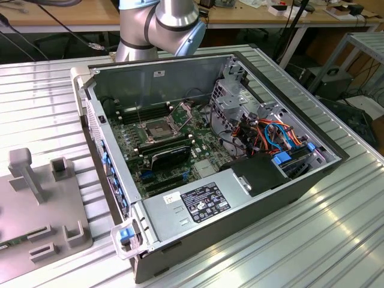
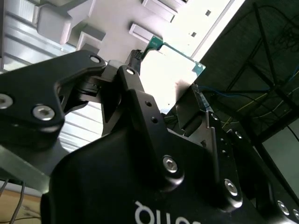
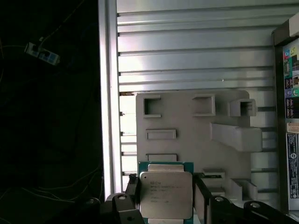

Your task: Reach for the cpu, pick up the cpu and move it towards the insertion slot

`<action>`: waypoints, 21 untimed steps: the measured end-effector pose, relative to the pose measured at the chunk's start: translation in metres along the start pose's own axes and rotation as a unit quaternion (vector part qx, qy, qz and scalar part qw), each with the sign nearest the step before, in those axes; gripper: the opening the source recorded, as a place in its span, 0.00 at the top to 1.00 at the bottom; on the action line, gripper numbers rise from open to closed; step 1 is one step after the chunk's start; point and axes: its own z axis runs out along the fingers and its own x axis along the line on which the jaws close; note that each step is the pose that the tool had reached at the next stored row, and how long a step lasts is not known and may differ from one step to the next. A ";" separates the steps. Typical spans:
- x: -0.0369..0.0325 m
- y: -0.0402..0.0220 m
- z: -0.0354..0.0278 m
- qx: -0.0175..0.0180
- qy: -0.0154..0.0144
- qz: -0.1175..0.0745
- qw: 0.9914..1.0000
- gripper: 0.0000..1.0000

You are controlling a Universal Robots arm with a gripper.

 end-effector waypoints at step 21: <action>-0.0386 0.0012 -0.0008 0.000 0.000 0.000 1.000 0.45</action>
